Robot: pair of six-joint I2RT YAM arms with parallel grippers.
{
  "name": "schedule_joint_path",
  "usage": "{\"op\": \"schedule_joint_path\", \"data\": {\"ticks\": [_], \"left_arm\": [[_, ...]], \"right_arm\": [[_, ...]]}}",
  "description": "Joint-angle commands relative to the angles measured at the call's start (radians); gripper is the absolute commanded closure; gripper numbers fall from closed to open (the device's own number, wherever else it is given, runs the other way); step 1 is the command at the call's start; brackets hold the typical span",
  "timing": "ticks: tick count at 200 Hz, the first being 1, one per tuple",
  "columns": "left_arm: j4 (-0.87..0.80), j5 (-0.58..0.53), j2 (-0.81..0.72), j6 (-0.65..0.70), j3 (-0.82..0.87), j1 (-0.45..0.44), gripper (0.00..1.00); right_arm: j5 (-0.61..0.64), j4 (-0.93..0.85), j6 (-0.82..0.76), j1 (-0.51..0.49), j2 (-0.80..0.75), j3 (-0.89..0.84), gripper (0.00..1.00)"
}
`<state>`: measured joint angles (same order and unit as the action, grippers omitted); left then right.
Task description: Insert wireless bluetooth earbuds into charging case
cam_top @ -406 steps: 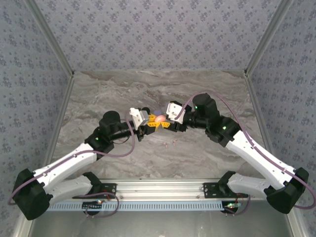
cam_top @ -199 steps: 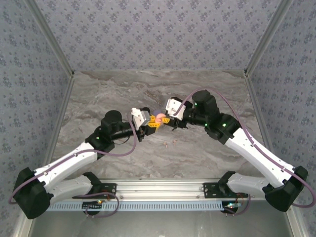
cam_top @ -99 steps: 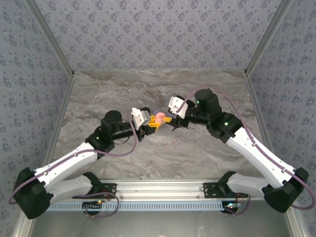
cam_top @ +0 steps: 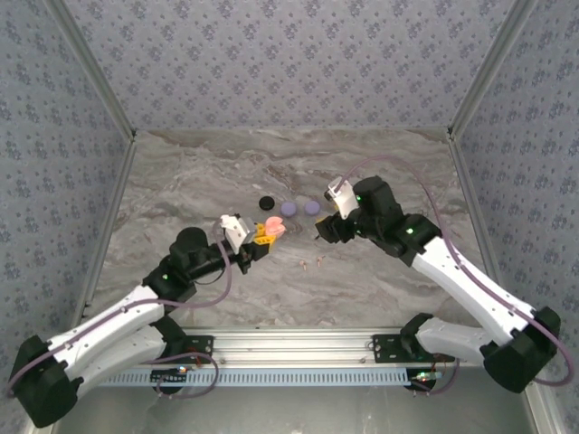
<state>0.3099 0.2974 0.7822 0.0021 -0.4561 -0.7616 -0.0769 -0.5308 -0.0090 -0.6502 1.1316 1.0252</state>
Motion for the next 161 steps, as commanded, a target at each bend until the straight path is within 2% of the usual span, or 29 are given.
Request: {"op": "schedule_joint_path", "data": {"ticks": [1,44,88,110,161], "left_arm": [[0.021,-0.037,-0.055,-0.037,0.009,-0.006,1.0],[0.003,-0.044,-0.09,-0.031,0.01,-0.006,1.0],[-0.013,-0.051,-0.103,-0.028,0.013,-0.006,1.0],[-0.014,-0.055,-0.11,-0.026,0.016,-0.007,1.0],[-0.024,-0.065,-0.116,-0.017,0.017,-0.005,1.0]], "right_arm": [[0.038,-0.11,0.244,-0.011,0.089,-0.02,0.42],[0.14,-0.188,0.364,-0.066,0.309,0.027,0.46],[0.128,-0.203,0.402,-0.072,0.496,0.088,0.51],[0.084,-0.187,0.404,-0.074,0.571,0.117,0.54],[0.06,-0.195,0.413,-0.086,0.658,0.15,0.56]]}}
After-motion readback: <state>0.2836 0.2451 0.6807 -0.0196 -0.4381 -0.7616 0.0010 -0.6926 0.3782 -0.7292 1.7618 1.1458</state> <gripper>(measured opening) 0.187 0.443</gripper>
